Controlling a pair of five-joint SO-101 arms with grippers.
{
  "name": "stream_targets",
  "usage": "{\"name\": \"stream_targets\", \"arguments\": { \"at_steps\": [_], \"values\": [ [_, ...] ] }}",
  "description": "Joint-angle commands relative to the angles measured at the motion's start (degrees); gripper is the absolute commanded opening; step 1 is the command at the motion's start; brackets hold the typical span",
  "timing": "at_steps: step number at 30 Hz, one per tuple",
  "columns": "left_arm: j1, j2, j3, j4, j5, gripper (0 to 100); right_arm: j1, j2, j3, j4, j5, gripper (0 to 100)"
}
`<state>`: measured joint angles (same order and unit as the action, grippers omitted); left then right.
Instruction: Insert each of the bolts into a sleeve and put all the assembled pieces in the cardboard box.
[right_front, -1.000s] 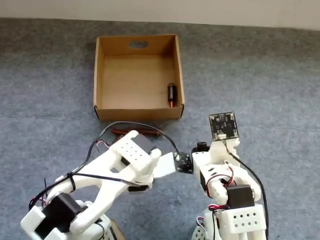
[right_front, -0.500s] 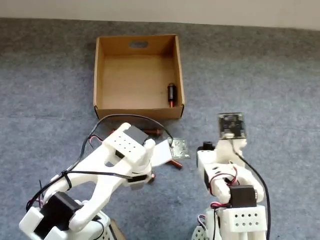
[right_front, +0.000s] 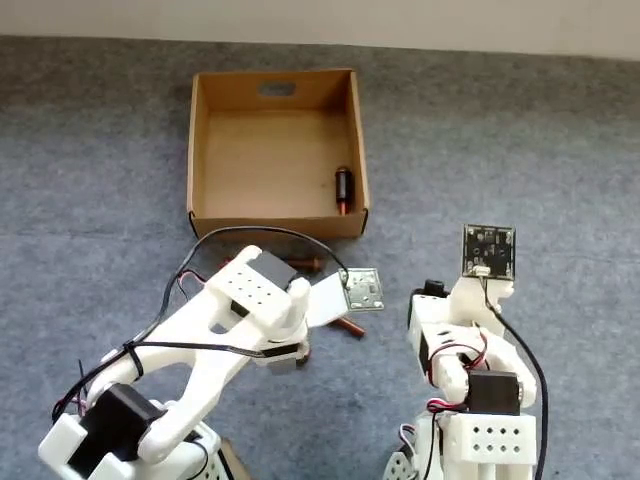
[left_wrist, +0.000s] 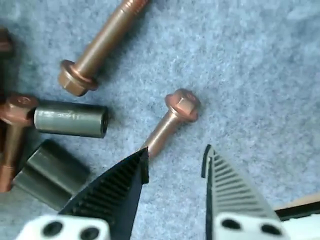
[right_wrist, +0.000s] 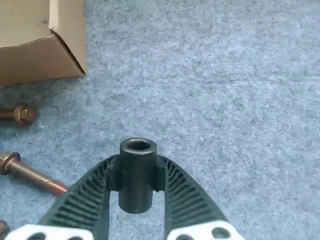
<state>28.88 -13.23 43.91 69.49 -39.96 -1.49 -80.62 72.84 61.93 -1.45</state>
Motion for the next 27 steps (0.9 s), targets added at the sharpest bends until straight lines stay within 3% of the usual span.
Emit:
{"name": "stream_targets", "arguments": {
  "at_steps": [1, 16, 23, 27],
  "values": [
    [-0.22, -0.22, -1.63, -2.64, -0.7, 21, 0.4, -0.57, -0.66, -1.19, -0.53, 0.5],
    [-0.66, -0.13, 7.78, -15.21, -3.43, 21, 0.31, -0.57, -0.57, -1.19, -0.53, 0.5],
    [-0.22, -0.13, 8.31, -16.09, -3.08, 21, 0.31, -0.57, -0.48, -1.19, -0.53, 0.5],
    [-0.57, -0.22, 8.4, -15.3, -2.99, 9, 0.31, -0.57, -0.48, -1.19, -0.53, 0.5]
  ]
}}
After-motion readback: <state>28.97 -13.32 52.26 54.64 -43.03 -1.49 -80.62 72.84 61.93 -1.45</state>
